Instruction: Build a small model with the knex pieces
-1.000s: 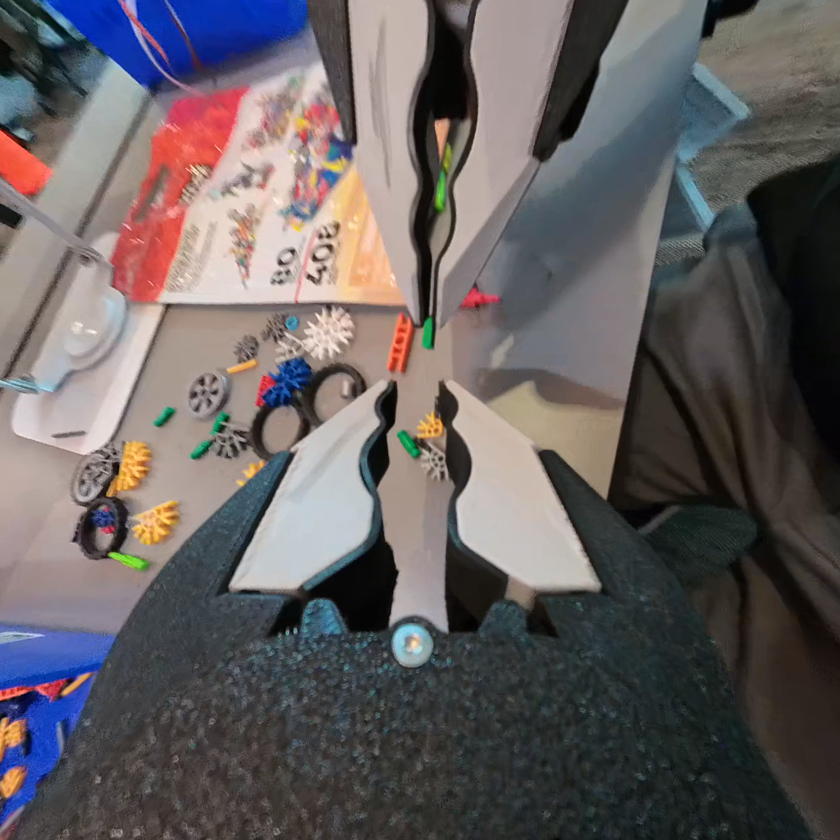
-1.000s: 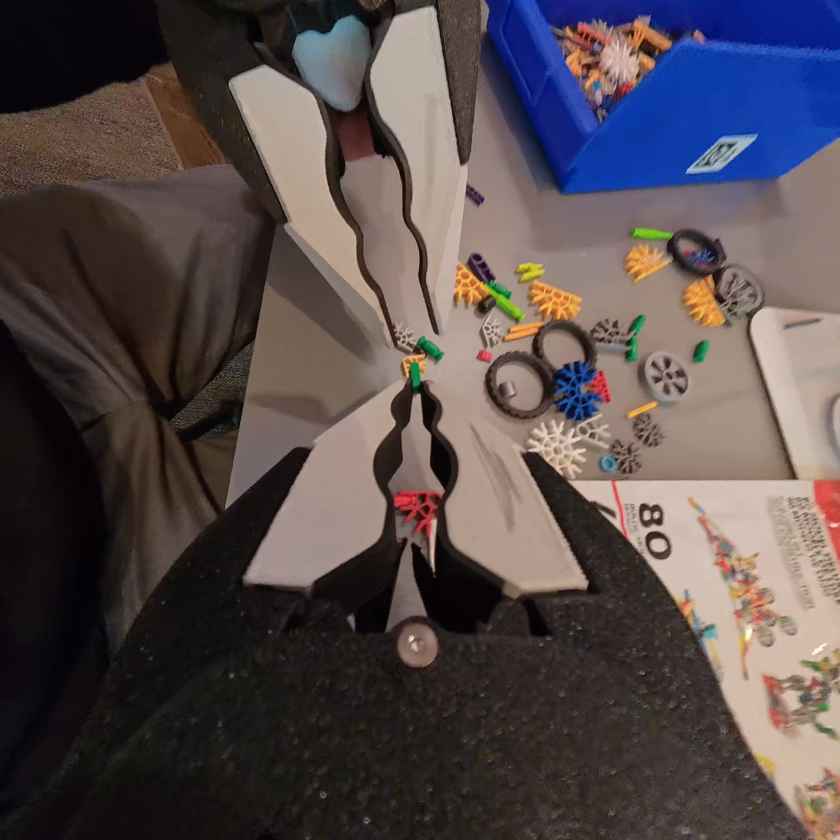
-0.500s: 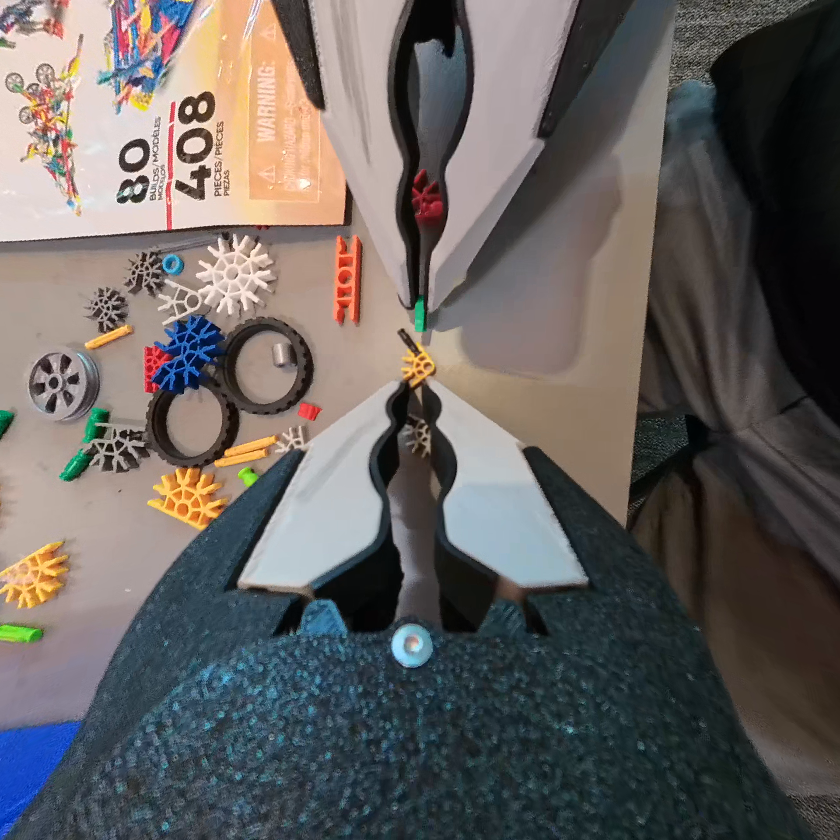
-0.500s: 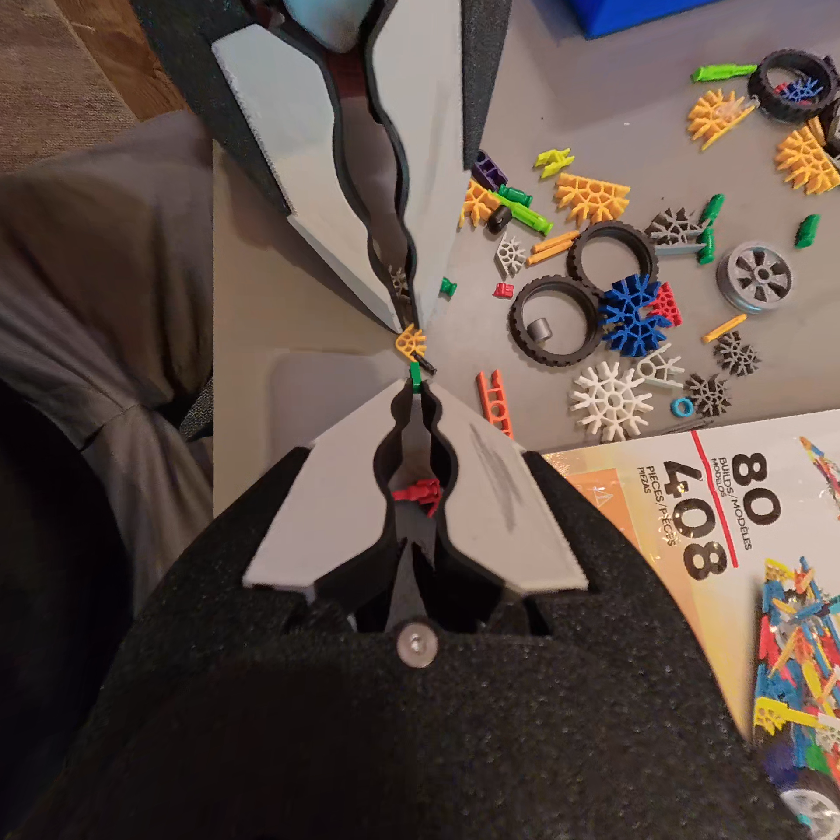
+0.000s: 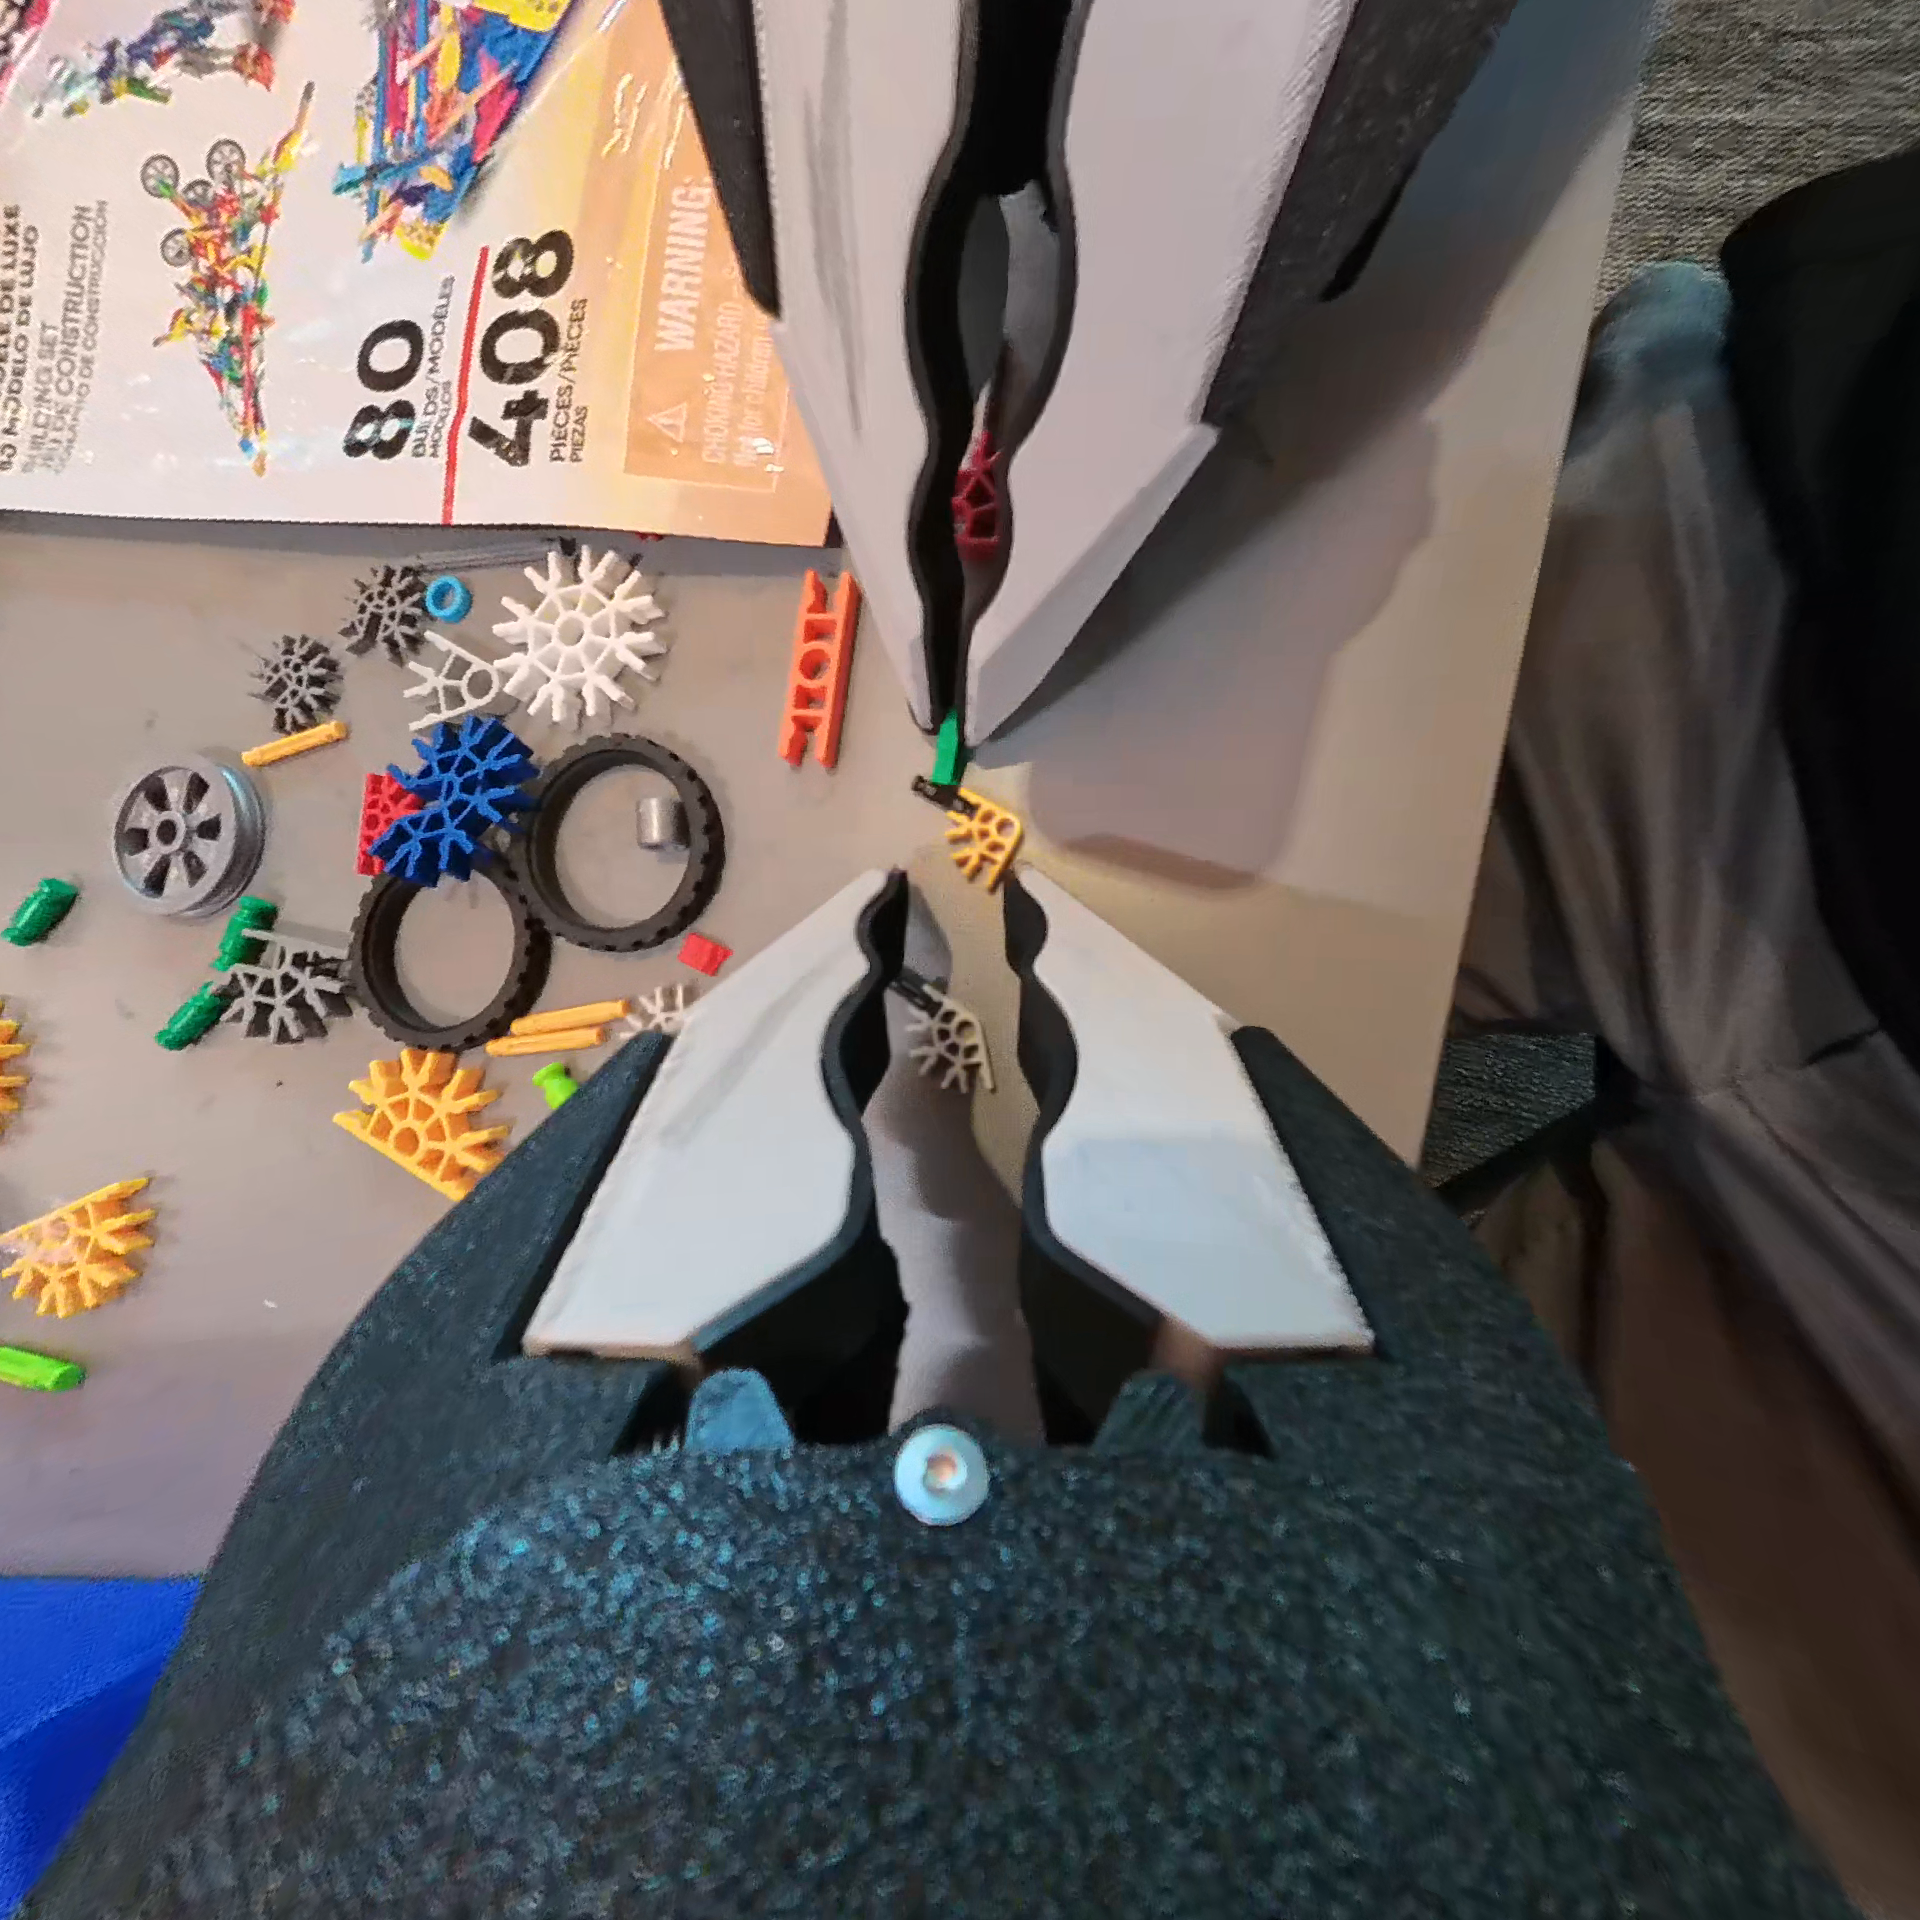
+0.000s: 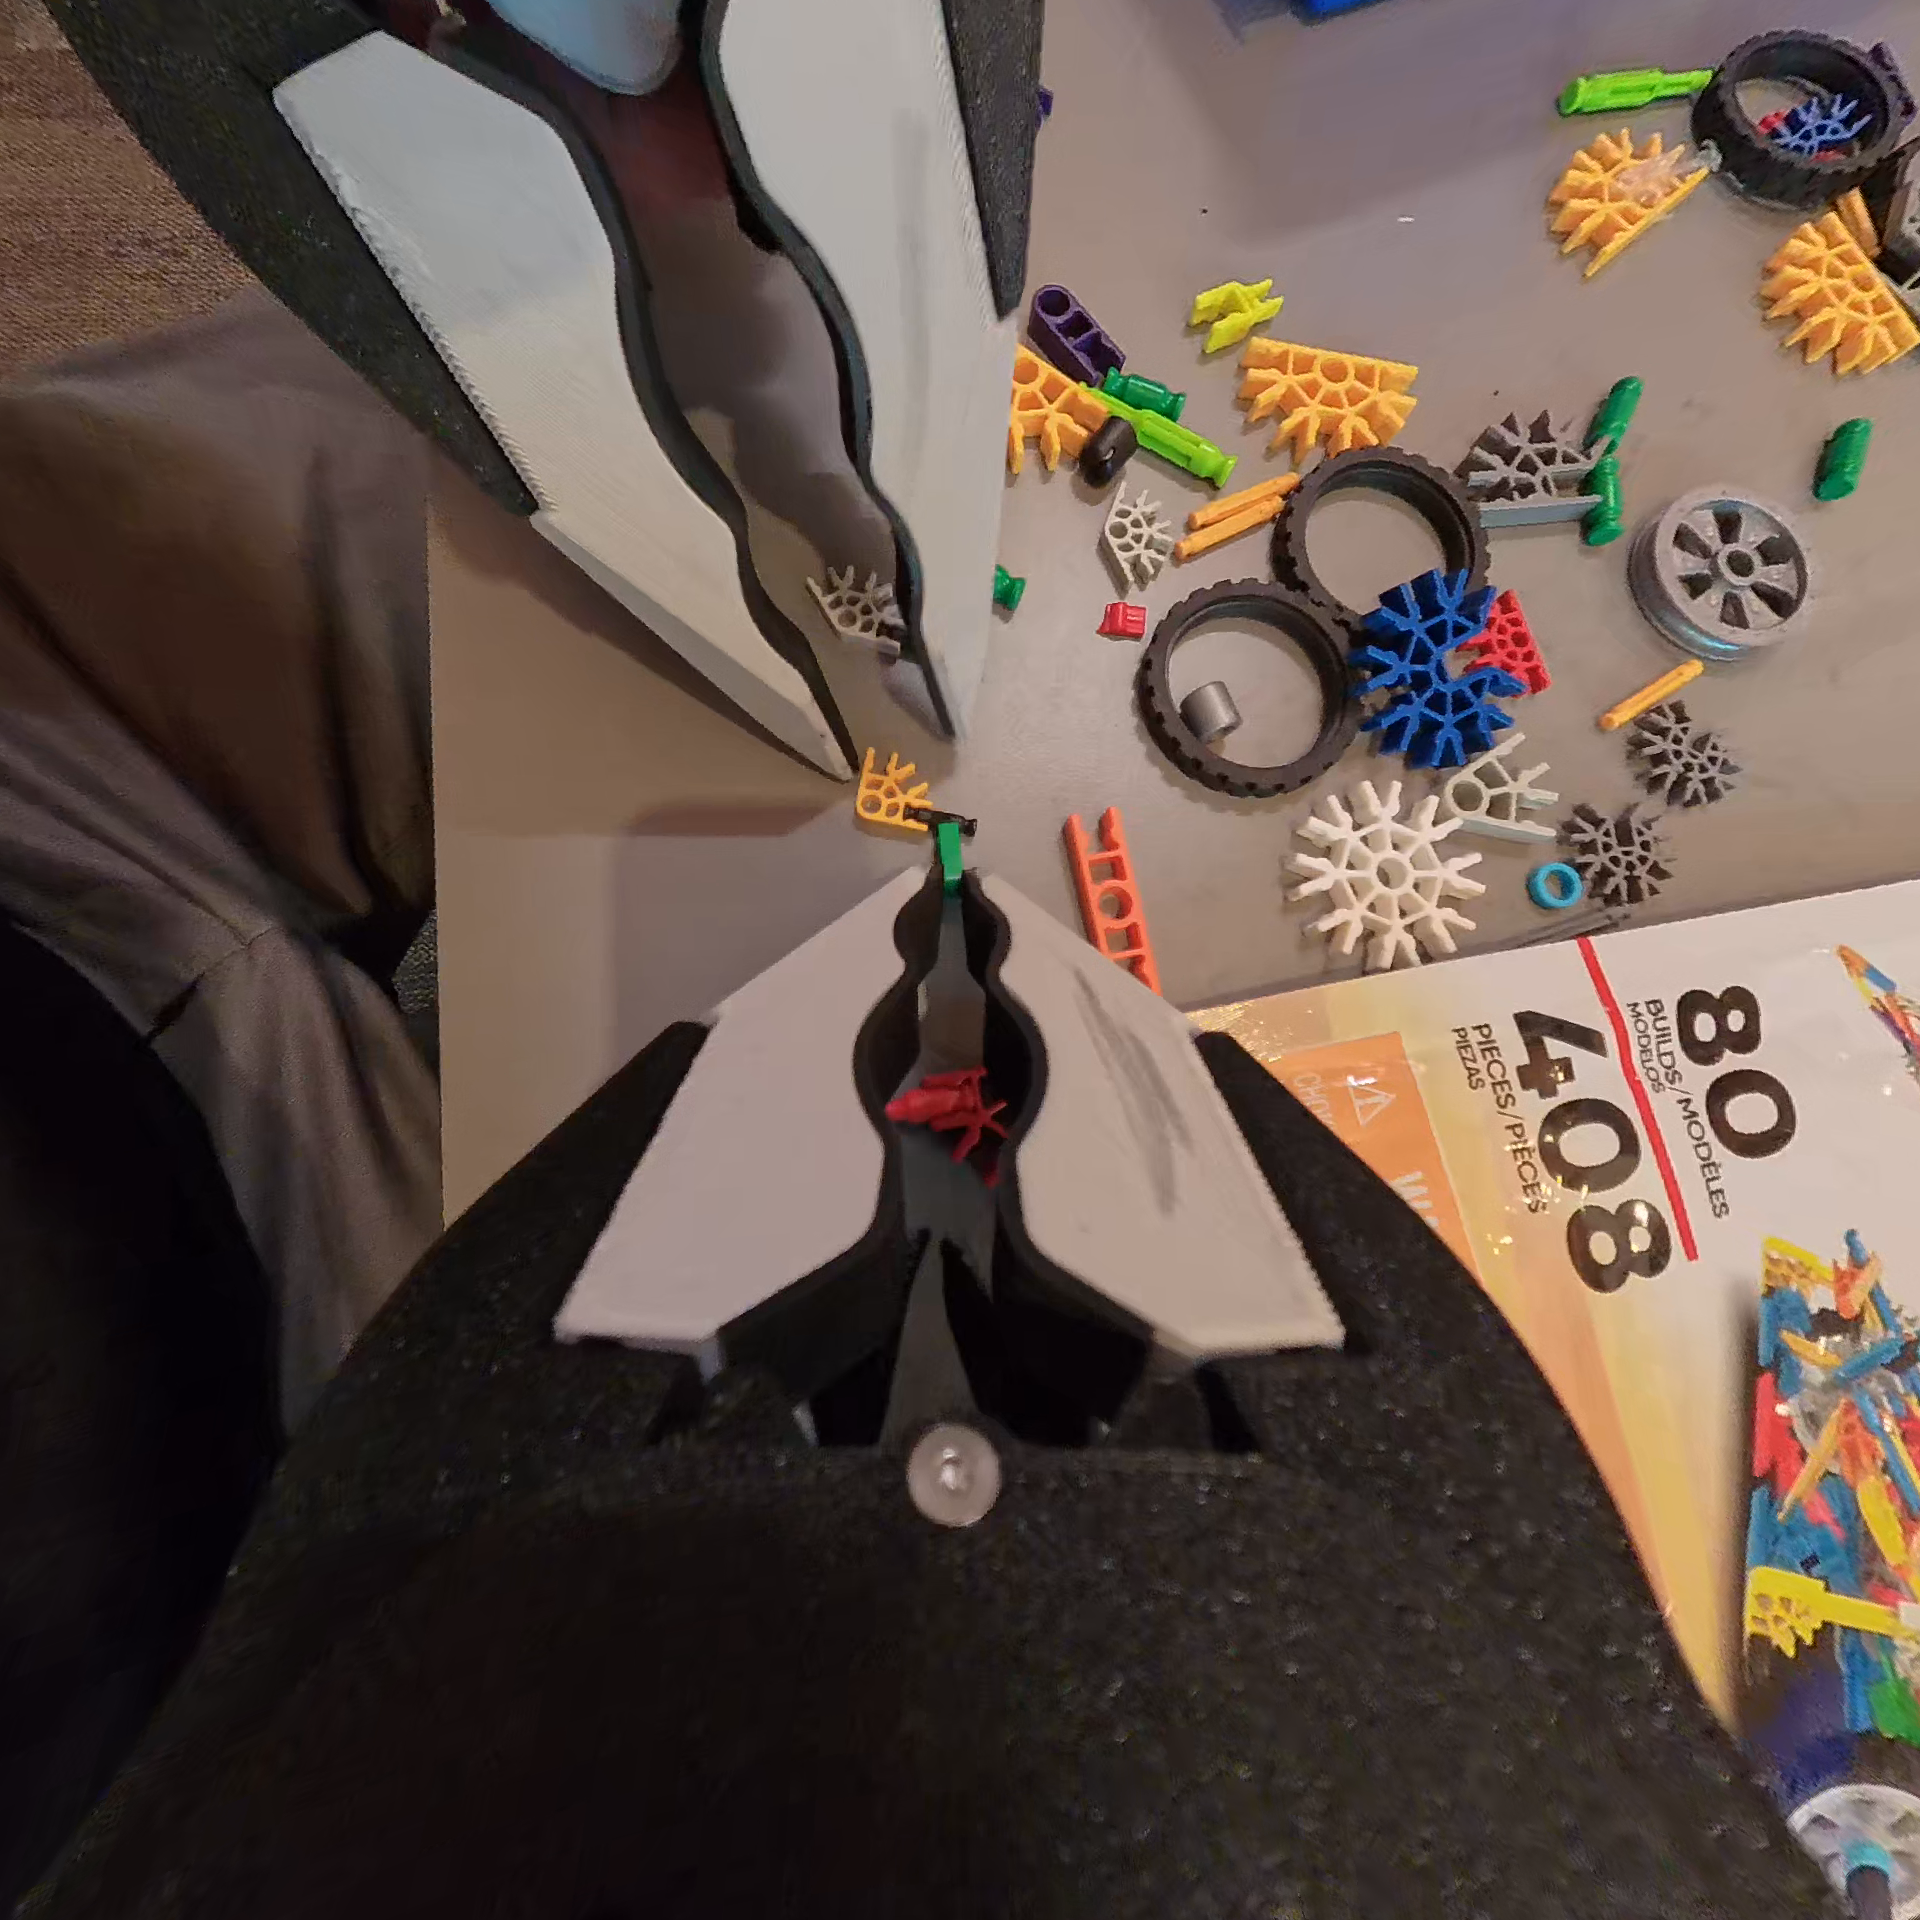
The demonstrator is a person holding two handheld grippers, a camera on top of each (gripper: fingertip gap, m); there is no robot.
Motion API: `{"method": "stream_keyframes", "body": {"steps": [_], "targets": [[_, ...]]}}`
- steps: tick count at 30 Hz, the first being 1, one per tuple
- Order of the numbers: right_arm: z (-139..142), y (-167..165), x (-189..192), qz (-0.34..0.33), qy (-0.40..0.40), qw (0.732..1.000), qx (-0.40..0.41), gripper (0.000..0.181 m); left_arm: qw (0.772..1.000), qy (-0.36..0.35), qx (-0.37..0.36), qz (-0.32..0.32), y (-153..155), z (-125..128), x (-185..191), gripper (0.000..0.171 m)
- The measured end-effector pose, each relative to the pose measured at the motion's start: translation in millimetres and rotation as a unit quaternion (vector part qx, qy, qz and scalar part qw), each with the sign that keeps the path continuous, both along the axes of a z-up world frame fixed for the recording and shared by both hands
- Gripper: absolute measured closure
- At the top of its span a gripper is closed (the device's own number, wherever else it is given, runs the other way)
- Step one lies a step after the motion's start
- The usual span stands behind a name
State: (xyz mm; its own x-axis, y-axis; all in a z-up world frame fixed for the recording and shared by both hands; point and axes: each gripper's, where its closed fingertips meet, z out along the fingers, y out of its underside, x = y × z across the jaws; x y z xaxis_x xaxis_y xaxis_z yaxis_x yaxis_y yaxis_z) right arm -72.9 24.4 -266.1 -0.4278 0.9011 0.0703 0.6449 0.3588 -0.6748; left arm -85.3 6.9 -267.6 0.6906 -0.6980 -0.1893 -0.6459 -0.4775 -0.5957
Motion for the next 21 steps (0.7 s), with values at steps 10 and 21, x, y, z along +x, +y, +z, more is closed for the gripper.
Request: {"method": "stream_keyframes", "body": {"steps": [10, 21], "targets": [[-1, 1, -2, 0.008, 0.0, 1.0, -0.007, 0.18, 1.0, -0.017, 0.006, -0.006, 2, -1, 8, 0.164], [-1, 5, -1, 0.063, -0.006, 0.998, 0.011, 0.18, 0.999, -0.01, 0.046, -0.024, 4, -1, 12, 0.165]]}}
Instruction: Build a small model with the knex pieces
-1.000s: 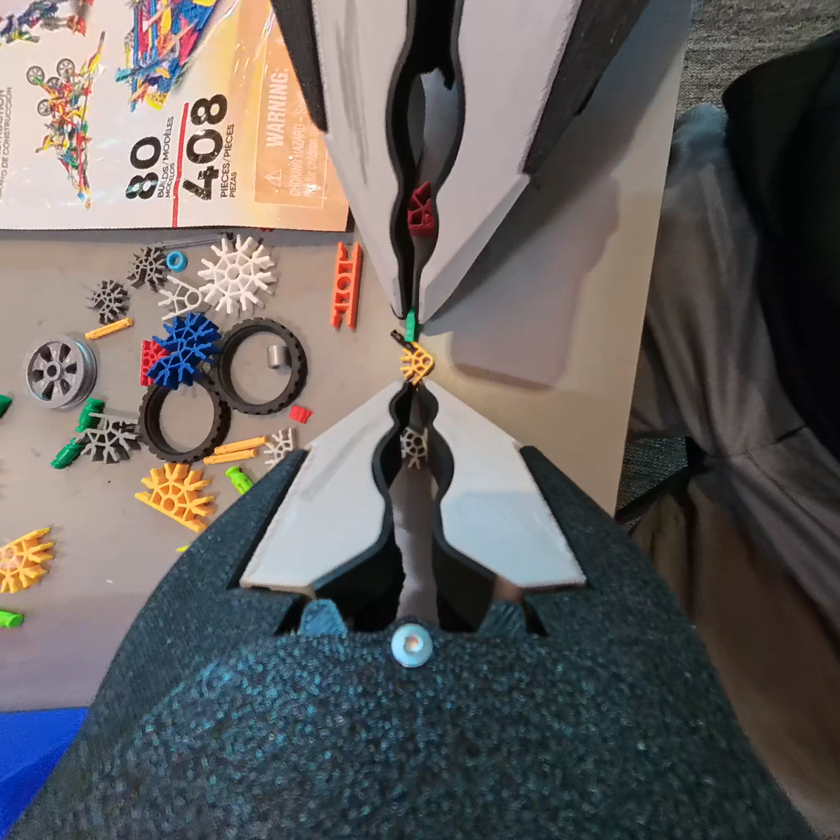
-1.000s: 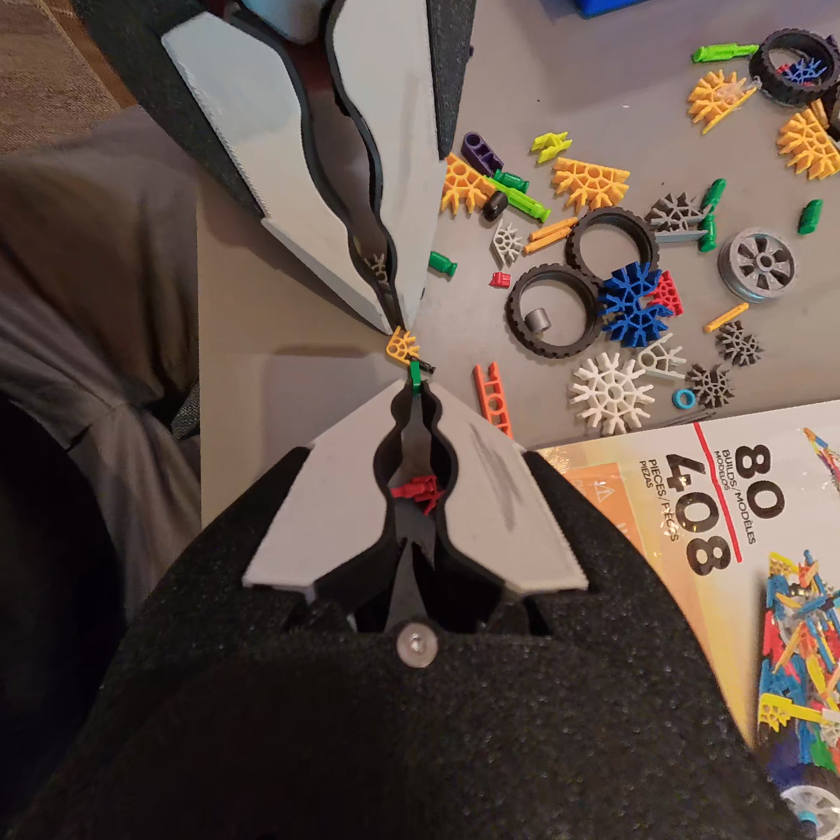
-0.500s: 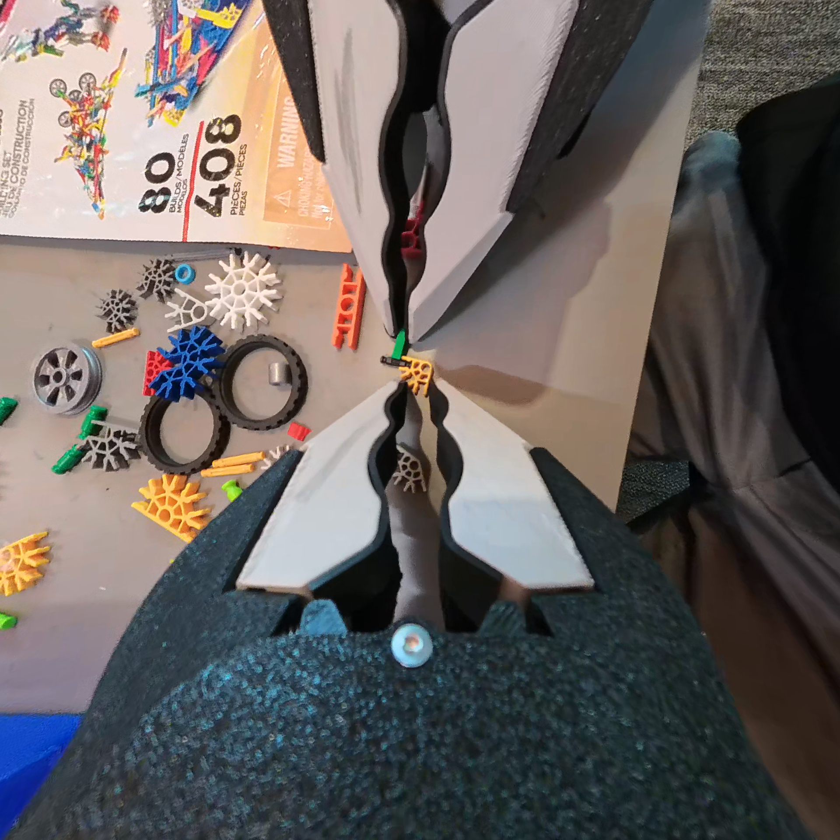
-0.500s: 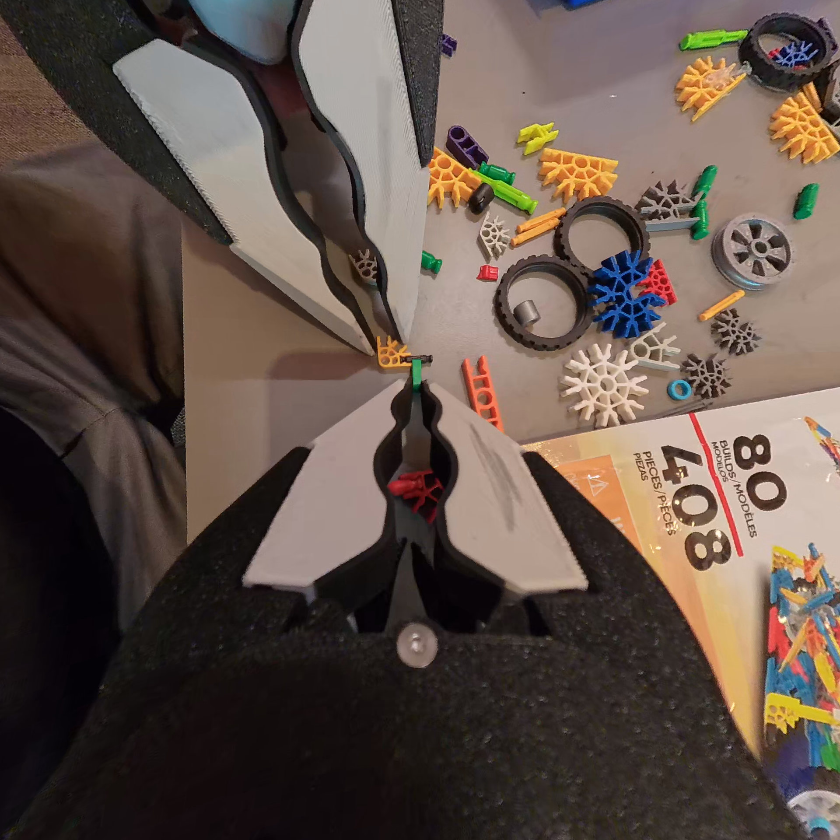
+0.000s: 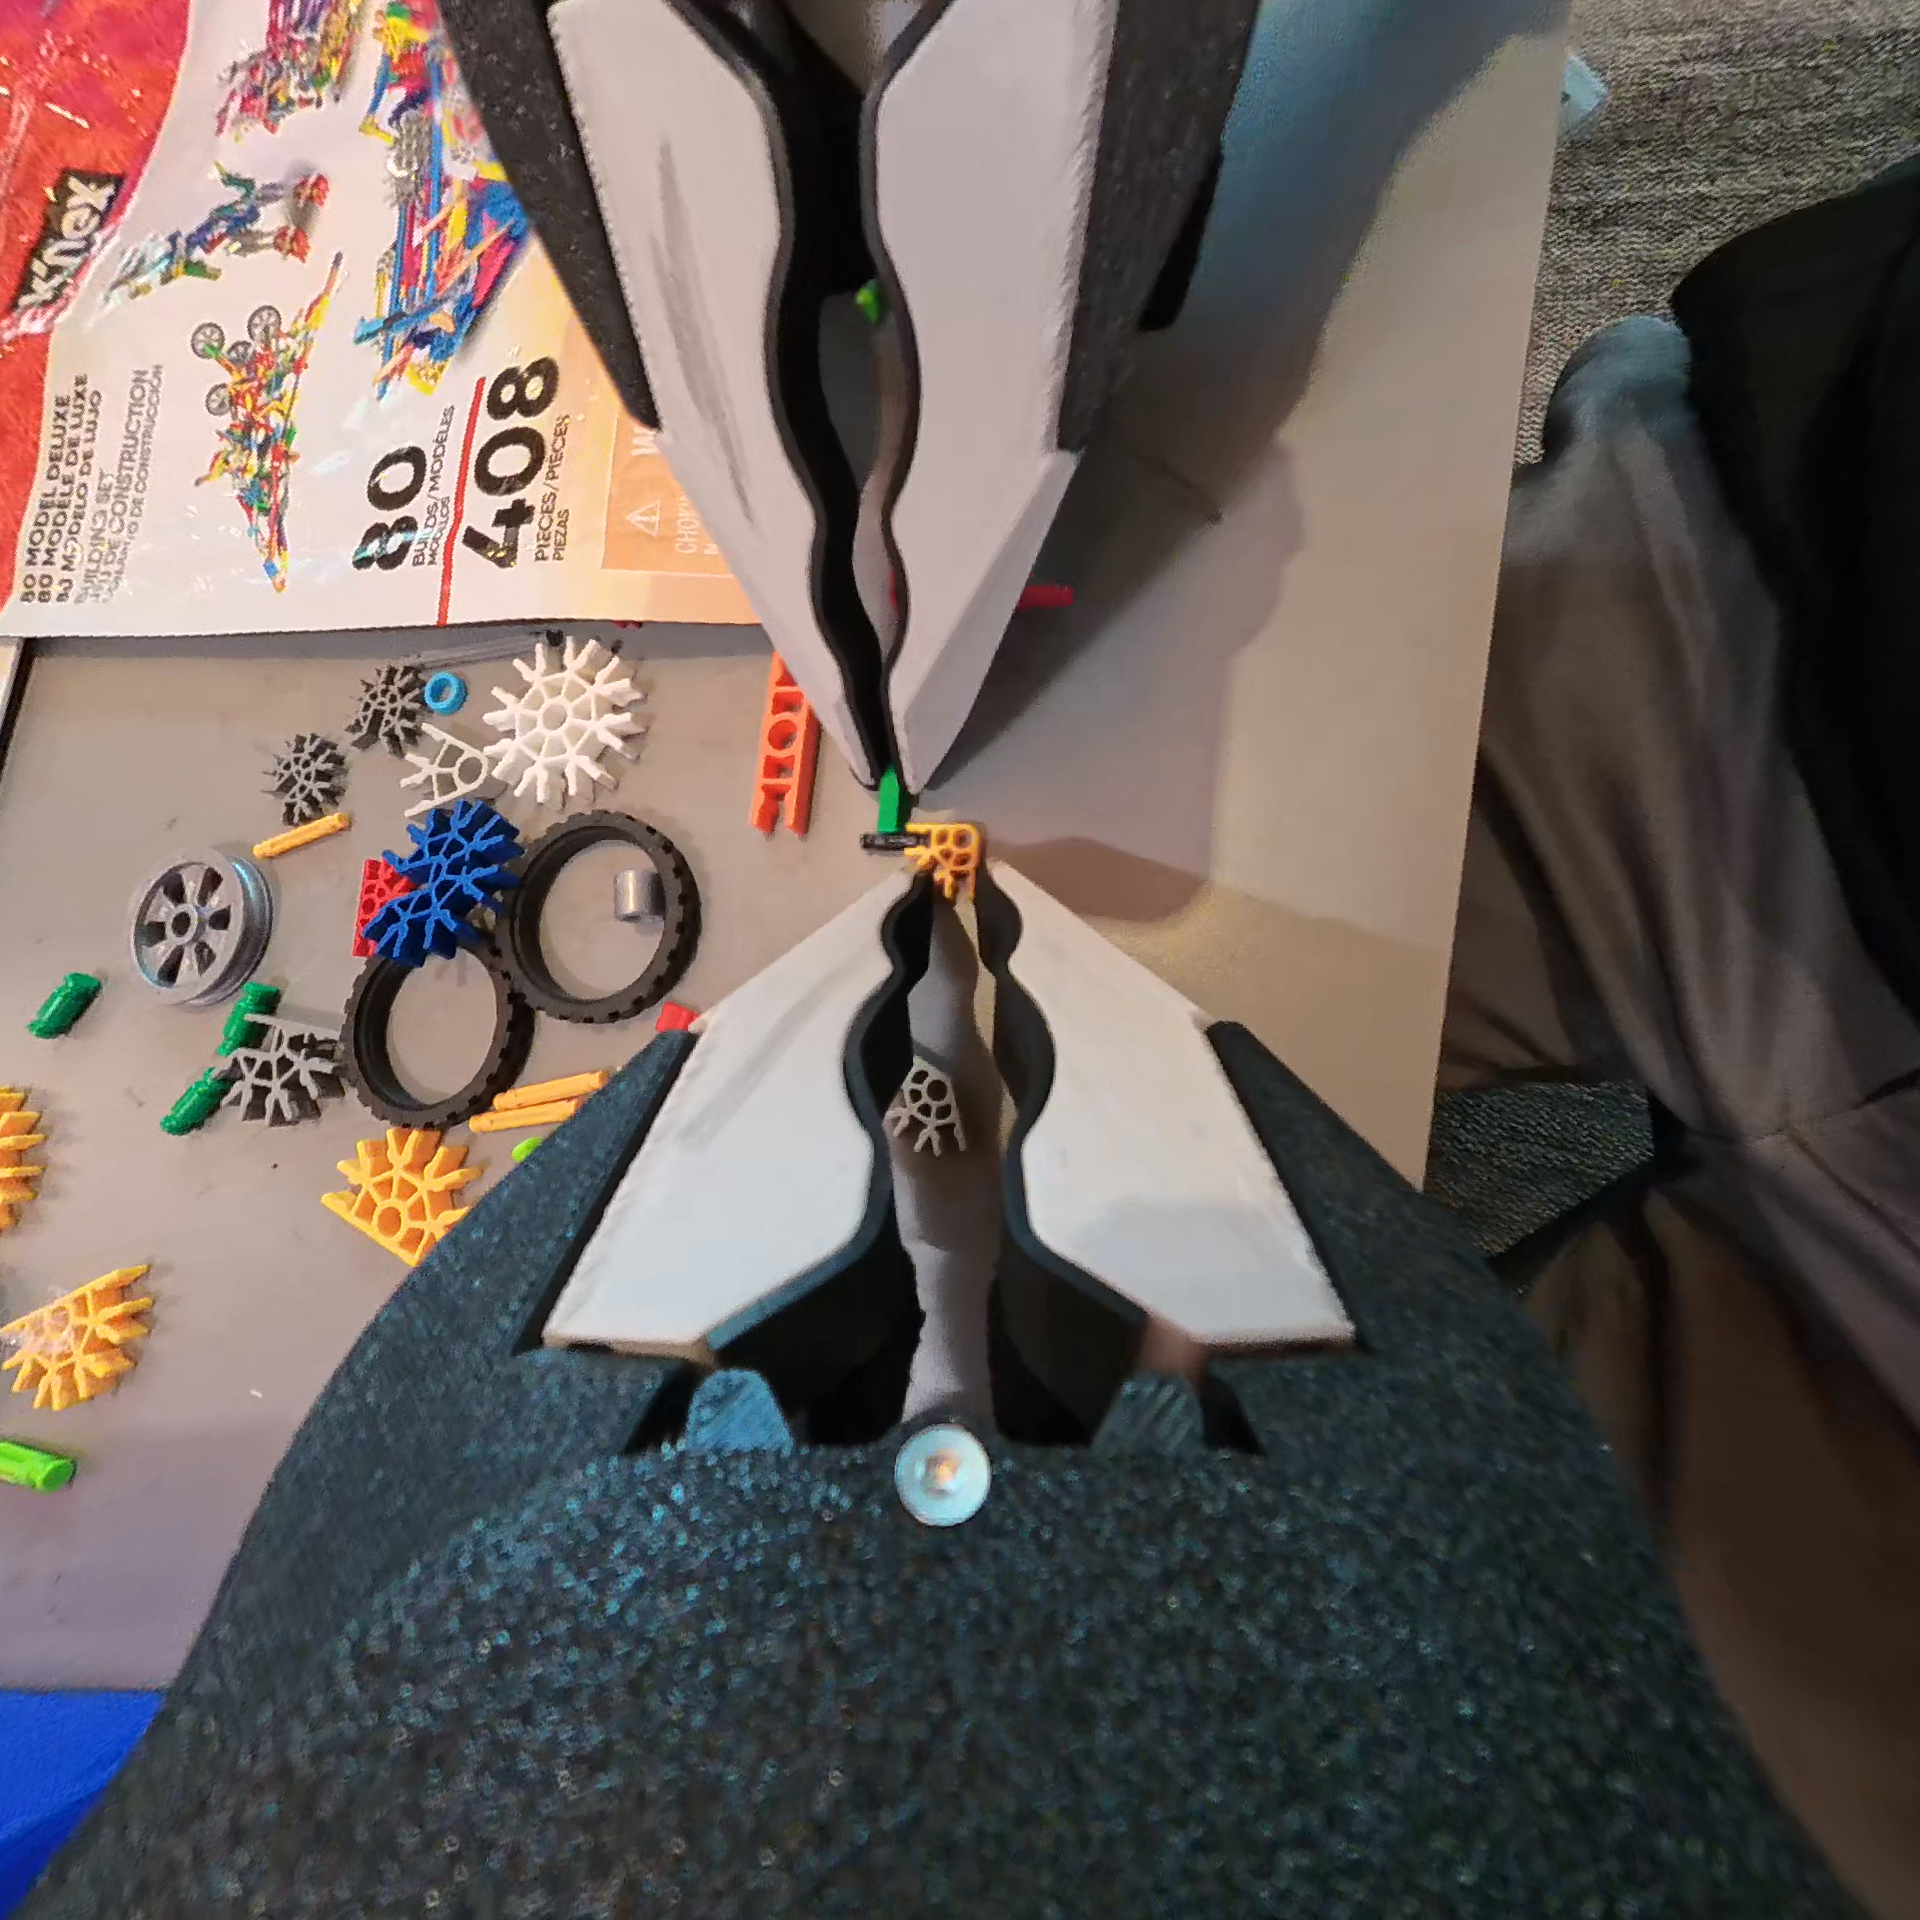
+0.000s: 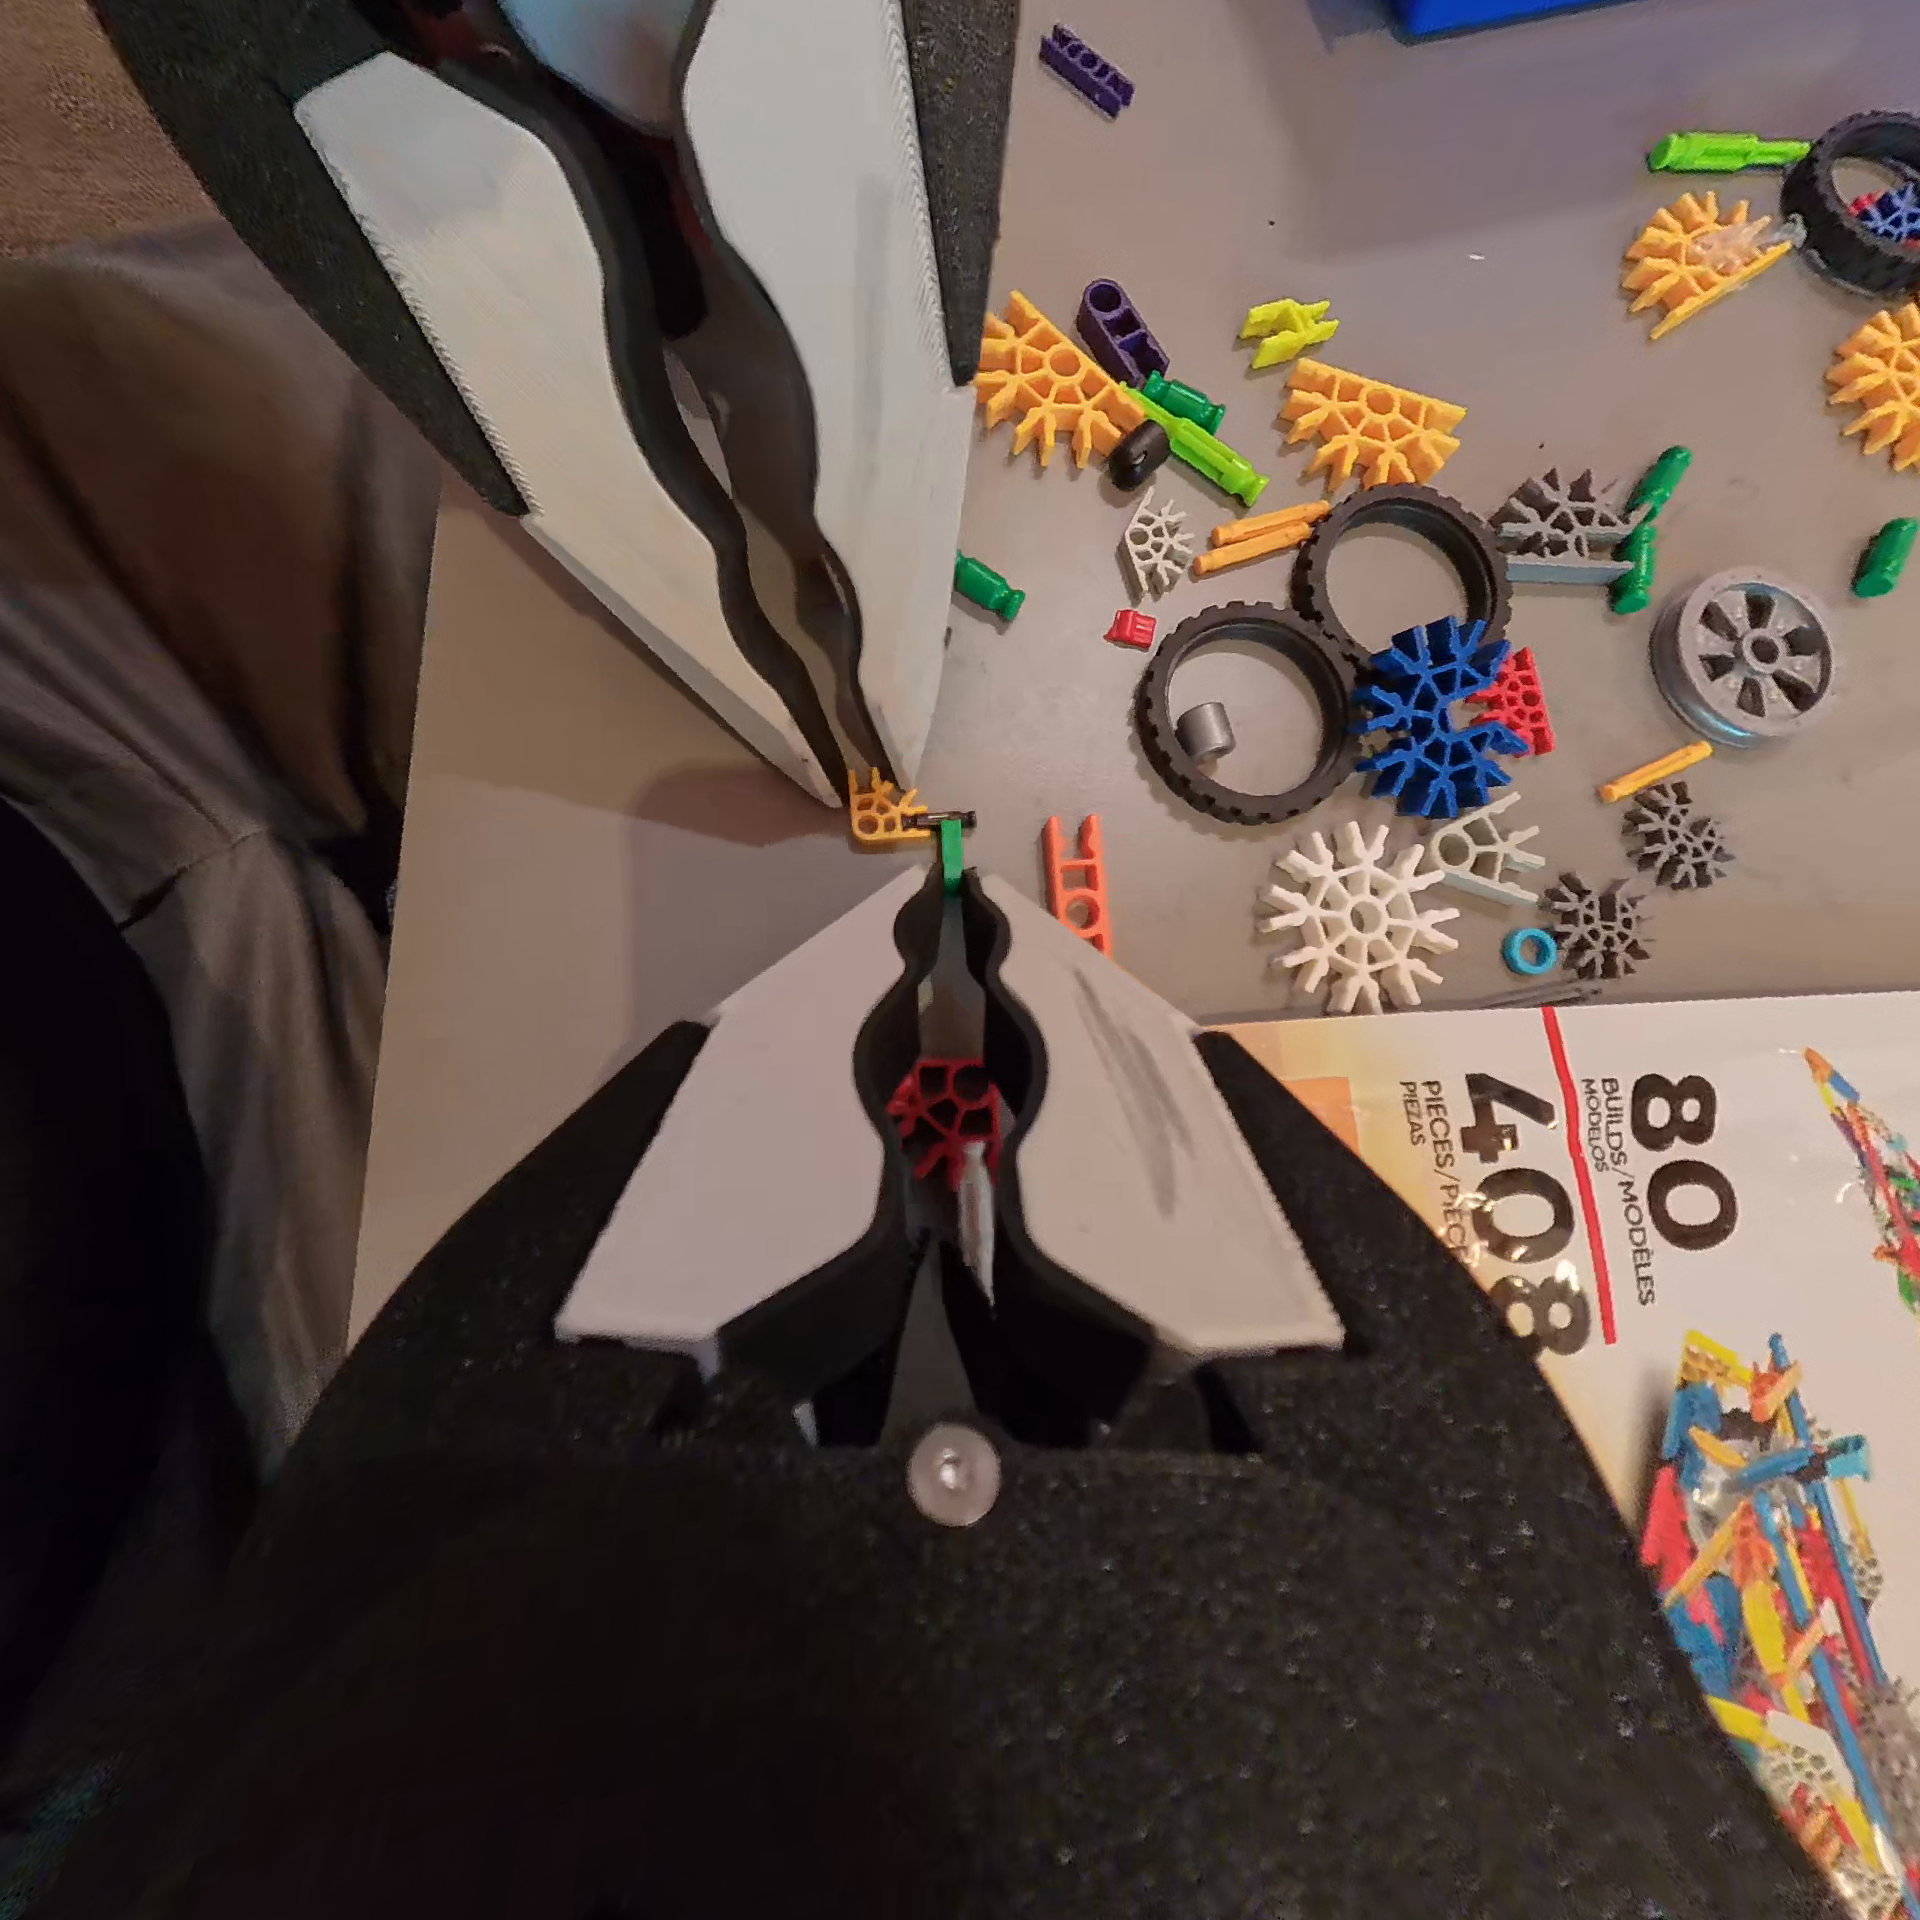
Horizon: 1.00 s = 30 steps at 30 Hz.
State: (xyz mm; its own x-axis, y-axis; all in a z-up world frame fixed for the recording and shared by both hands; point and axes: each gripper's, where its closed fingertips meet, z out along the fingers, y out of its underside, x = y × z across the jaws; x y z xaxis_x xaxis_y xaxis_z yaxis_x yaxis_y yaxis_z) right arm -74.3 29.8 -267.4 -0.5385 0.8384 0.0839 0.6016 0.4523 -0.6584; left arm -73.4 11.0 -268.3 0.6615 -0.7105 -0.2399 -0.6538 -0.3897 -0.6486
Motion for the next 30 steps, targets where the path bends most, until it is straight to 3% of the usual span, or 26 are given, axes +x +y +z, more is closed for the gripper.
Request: {"method": "stream_keyframes", "body": {"steps": [8, 24, 30], "targets": [[0.0, -0.5, 1.1, 0.057, -0.008, 0.998, 0.003, 0.18, 1.0, 0.014, 0.025, -0.009, 0.4, 0.4, 0.8, 0.166], [-0.9, -2.1, 1.6, 0.1, 0.005, 0.995, 0.013, 0.18, 0.999, 0.01, 0.038, -0.03, 1.3, 0.8, 8.7, 0.168], [-1.0, -1.9, 1.8, 0.1, 0.008, 0.995, 0.005, 0.18, 0.999, 0.01, 0.034, 0.001, 0.8, 2.1, 3.2, 0.165]]}}
